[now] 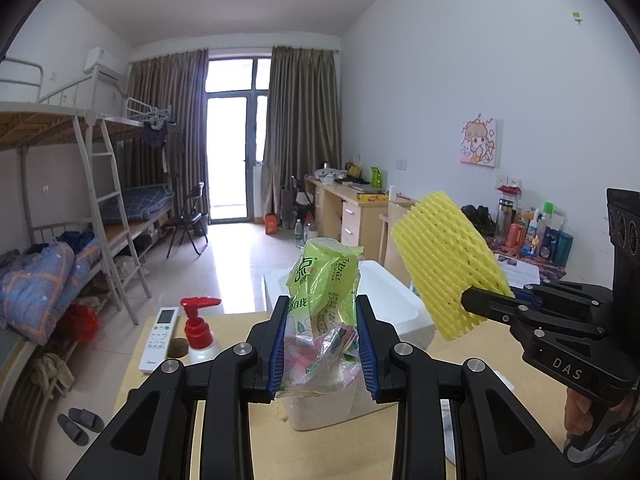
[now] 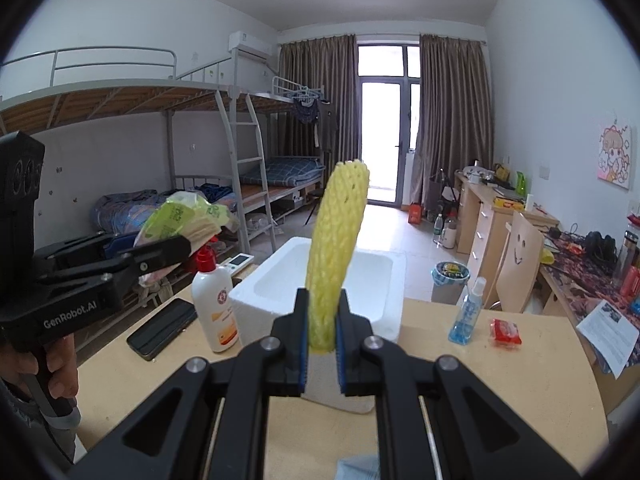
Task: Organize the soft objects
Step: 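Lift both held items and carry them over the white foam box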
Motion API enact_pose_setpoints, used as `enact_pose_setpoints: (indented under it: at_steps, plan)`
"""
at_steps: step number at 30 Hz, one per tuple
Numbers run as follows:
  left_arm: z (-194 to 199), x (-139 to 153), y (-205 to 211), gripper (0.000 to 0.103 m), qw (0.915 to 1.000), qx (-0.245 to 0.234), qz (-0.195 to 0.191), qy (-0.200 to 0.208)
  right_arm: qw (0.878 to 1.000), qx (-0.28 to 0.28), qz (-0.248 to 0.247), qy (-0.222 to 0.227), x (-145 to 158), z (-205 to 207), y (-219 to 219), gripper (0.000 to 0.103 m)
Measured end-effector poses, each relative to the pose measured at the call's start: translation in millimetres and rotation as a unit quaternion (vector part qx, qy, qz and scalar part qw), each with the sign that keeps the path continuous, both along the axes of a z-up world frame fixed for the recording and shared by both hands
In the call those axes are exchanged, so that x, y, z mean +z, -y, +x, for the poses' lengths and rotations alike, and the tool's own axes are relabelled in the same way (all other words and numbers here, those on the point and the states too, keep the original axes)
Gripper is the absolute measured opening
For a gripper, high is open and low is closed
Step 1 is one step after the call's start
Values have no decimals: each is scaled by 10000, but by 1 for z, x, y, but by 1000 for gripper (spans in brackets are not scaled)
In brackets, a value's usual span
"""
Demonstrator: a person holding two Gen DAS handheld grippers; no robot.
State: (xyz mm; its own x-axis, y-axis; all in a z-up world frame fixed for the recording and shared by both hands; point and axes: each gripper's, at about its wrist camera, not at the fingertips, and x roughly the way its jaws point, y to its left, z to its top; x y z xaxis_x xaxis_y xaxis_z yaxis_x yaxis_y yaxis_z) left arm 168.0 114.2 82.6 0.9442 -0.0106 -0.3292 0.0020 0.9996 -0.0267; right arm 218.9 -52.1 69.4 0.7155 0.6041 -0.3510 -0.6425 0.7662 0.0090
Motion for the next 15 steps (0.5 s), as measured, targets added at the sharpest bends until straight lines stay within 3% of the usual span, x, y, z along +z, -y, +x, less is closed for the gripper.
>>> enact_pose_setpoints:
  at_steps: [15]
  plan:
    - [40, 2, -1, 33, 9998, 7, 18, -176, 9996, 89, -208, -196, 0, 42, -18, 14]
